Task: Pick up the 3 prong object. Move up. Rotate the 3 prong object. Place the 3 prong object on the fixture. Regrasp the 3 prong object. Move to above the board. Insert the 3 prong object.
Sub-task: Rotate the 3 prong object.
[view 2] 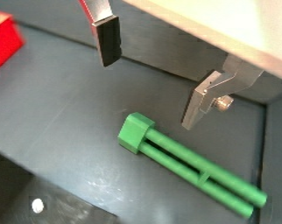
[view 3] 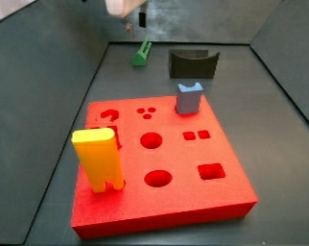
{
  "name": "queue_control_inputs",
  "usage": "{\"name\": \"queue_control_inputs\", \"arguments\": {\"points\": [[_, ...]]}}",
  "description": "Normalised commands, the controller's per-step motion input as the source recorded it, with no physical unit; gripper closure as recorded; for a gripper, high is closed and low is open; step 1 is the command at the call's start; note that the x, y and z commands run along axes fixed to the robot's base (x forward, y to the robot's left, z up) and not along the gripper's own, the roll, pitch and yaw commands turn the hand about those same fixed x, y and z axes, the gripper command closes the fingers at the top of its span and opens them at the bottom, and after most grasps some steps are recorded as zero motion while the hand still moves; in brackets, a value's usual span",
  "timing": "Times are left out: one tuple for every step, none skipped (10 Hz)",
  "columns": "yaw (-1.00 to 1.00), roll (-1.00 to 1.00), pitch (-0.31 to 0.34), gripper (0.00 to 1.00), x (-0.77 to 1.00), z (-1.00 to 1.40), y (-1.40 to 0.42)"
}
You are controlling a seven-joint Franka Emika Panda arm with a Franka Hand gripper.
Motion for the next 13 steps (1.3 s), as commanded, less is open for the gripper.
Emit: {"name": "queue_control_inputs", "arguments": {"points": [[1.00,0.00,-0.007,0.00,0.03,-0.03,0.00],[1.00,0.00,-0.007,0.00,0.03,-0.03,0.00],[1.00,0.00,-0.008,0.00,0.03,-0.03,0.00],[1.00,0.00,-0.008,0.00,0.03,-0.03,0.00],[1.00,0.00,-0.008,0.00,0.03,-0.03,0.00],[1.00,0.00,-0.009,0.00,0.03,-0.03,0.00],[1.00,0.00,-0.009,0.00,0.03,-0.03,0.00],[1.00,0.00,-0.010,0.00,0.03,-0.03,0.00],[1.00,0.00,-0.010,0.00,0.03,-0.03,0.00],[1.00,0.00,-0.011,0.00,0.03,-0.03,0.00],[1.00,0.00,-0.011,0.00,0.03,-0.03,0.00],[1.00,0.00,-0.012,0.00,0.03,-0.03,0.00],[1.00,0.00,-0.012,0.00,0.03,-0.03,0.00]]}}
